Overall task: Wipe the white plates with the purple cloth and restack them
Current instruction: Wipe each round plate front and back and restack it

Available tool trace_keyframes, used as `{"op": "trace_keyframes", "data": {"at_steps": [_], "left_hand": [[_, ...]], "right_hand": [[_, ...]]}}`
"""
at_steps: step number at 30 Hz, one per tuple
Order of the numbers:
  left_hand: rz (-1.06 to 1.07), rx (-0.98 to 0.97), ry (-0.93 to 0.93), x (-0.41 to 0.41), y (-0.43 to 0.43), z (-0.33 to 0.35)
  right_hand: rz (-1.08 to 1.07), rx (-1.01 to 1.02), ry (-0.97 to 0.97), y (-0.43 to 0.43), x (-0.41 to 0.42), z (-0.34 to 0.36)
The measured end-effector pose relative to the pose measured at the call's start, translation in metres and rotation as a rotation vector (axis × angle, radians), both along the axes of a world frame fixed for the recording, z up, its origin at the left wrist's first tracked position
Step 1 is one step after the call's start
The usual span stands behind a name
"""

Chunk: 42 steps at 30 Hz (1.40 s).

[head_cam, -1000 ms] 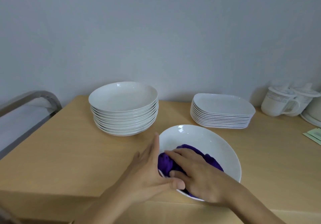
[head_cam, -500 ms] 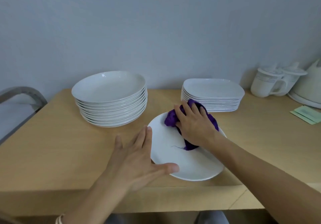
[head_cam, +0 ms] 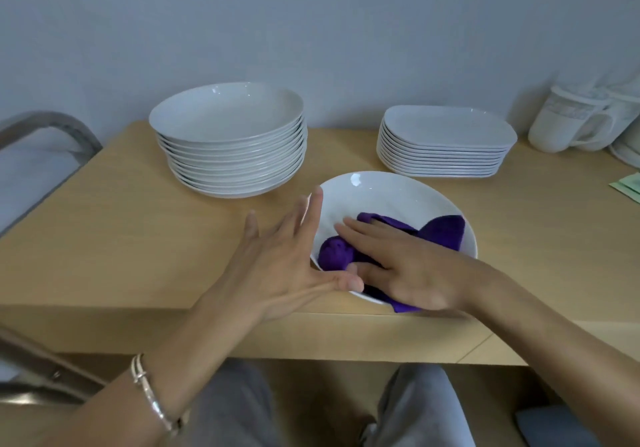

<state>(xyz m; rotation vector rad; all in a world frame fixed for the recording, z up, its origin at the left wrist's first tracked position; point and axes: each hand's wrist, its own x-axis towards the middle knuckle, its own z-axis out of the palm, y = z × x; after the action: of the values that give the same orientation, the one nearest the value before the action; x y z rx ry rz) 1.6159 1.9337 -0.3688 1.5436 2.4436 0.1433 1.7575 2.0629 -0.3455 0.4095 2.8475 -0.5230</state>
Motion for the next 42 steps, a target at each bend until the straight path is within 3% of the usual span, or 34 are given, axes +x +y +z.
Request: {"op": "trace_keyframes", "data": {"at_steps": [4, 8, 14, 18, 20, 24, 31, 36, 42], "left_hand": [[-0.004, 0.210, -0.148, -0.001, 0.000, -0.012], [0.025, 0.360, -0.173, 0.006, -0.002, -0.020], [0.084, 0.276, -0.082, 0.007, 0.000, -0.023], [0.096, 0.284, -0.094, 0.006, 0.000, -0.025], [0.100, 0.285, -0.103, 0.005, 0.000, -0.026], [0.090, 0.306, -0.115, 0.004, -0.001, -0.027], [0.050, 0.346, -0.236, -0.001, -0.001, -0.029], [0.052, 0.333, -0.211, 0.001, -0.002, -0.027], [0.095, 0.311, -0.137, 0.007, -0.003, -0.023]], "right_hand": [[-0.001, 0.095, 0.209, 0.003, -0.051, -0.025], [-0.112, 0.245, 0.254, 0.016, -0.071, -0.035], [-0.301, 0.459, 0.192, 0.051, -0.059, -0.027], [-0.274, 0.555, 0.121, 0.060, -0.015, -0.016], [-0.211, 0.461, 0.016, 0.050, 0.008, -0.006], [-0.068, 0.078, -0.153, 0.021, 0.029, 0.009], [0.086, -0.090, 0.221, -0.001, -0.021, -0.012], [-0.011, 0.180, 0.395, 0.022, -0.071, -0.036], [-0.233, 0.435, 0.204, 0.062, -0.055, -0.026]]}}
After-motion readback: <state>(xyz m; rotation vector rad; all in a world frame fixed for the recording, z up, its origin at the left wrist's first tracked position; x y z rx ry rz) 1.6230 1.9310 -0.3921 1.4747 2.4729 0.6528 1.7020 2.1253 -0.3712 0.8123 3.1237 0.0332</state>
